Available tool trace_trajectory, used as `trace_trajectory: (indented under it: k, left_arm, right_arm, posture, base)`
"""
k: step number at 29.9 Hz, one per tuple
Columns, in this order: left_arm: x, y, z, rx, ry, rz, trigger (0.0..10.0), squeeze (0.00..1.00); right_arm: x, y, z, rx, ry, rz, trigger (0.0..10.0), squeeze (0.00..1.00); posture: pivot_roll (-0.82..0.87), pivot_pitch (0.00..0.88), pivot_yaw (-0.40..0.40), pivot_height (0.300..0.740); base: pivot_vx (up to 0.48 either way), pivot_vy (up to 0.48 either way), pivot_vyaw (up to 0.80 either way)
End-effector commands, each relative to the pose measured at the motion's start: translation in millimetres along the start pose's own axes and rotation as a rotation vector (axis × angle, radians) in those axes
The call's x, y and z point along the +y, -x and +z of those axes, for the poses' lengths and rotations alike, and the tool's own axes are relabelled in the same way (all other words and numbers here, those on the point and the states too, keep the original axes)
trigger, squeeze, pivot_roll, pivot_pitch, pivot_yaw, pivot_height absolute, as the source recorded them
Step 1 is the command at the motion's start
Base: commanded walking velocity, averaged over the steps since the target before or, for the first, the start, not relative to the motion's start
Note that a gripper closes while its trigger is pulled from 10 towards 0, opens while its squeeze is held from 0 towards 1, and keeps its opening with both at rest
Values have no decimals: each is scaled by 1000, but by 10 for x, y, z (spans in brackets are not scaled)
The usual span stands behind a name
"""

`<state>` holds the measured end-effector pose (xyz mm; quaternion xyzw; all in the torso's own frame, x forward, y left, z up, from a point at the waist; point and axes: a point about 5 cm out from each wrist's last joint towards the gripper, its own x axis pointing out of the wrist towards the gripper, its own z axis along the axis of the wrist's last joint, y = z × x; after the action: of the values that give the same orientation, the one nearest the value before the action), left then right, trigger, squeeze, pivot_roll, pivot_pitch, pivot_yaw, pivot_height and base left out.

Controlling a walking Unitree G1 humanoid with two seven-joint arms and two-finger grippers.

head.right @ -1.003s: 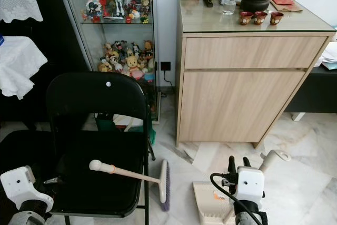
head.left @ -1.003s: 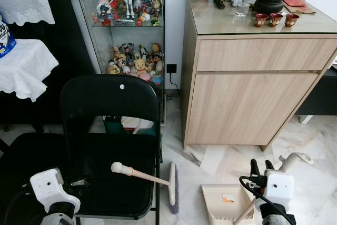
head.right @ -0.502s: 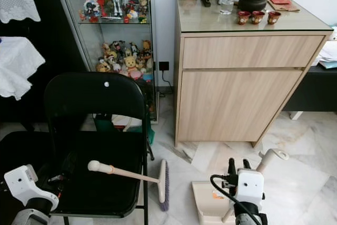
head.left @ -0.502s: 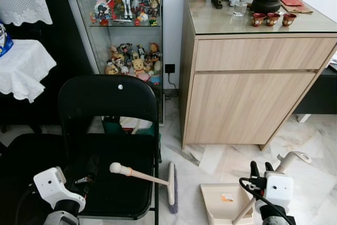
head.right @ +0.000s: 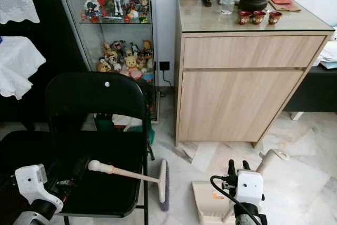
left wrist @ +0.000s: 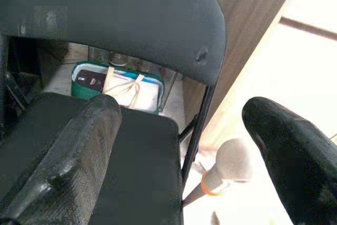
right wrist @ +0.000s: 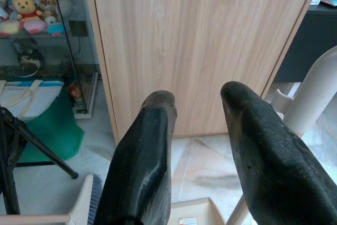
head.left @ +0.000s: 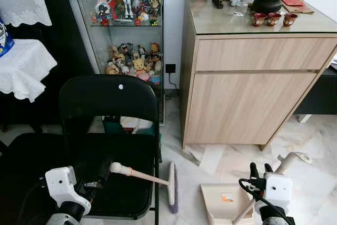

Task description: Sweep floor

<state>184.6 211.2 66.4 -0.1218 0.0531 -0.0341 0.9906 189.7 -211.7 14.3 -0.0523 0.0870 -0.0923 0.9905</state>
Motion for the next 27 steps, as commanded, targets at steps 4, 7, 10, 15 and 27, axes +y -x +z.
trace_trajectory:
  k: [4, 7, 10, 15, 27]
  left_arm:
    - [-51, 17, -49, 19, -53, -18, 10000, 0]
    - [-62, 18, -63, 23, -60, -27, 10000, 0]
    - [-107, 26, -69, 29, -69, -61, 10000, 0]
    - [-160, 51, -112, 63, -128, -127, 10000, 0]
    - [-144, -52, -280, 119, -106, -112, 10000, 0]
  right_arm:
    - [9, -11, -20, 3, -3, 3, 10000, 0]
    - [9, -11, -23, 4, -3, 3, 10000, 0]
    - [9, -12, -27, 5, -3, 3, 10000, 0]
    - [16, -15, -37, 7, -4, 8, 10000, 0]
    - [25, -22, -38, 9, -5, 11, 10000, 0]
  posture:
    - [-76, 0, 5, 740]
    - [-76, 0, 4, 740]
    - [-74, 0, 4, 740]
    - [-70, 0, 3, 740]
    - [-81, 0, 2, 740]
  base:
    - [0, 0, 0]
    - [0, 0, 0]
    - [0, 0, 0]
    - [0, 0, 0]
    - [0, 0, 0]
